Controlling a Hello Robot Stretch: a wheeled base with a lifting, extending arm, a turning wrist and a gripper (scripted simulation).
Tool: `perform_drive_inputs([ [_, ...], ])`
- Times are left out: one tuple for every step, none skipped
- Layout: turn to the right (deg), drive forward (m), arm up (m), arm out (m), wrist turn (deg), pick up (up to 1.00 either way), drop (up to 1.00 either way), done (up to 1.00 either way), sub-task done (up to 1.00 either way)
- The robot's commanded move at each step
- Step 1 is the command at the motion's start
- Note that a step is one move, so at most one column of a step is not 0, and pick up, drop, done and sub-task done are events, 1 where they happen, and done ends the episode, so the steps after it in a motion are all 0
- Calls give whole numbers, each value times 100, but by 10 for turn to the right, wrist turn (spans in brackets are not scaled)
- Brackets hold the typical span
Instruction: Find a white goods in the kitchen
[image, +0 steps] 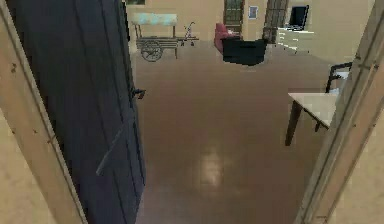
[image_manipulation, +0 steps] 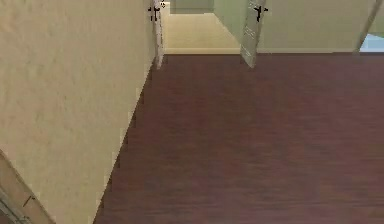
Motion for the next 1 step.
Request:
perform_drive_inputs([
  [0, 100, 0, 0, 0, 0, 0, 0, 0],
])
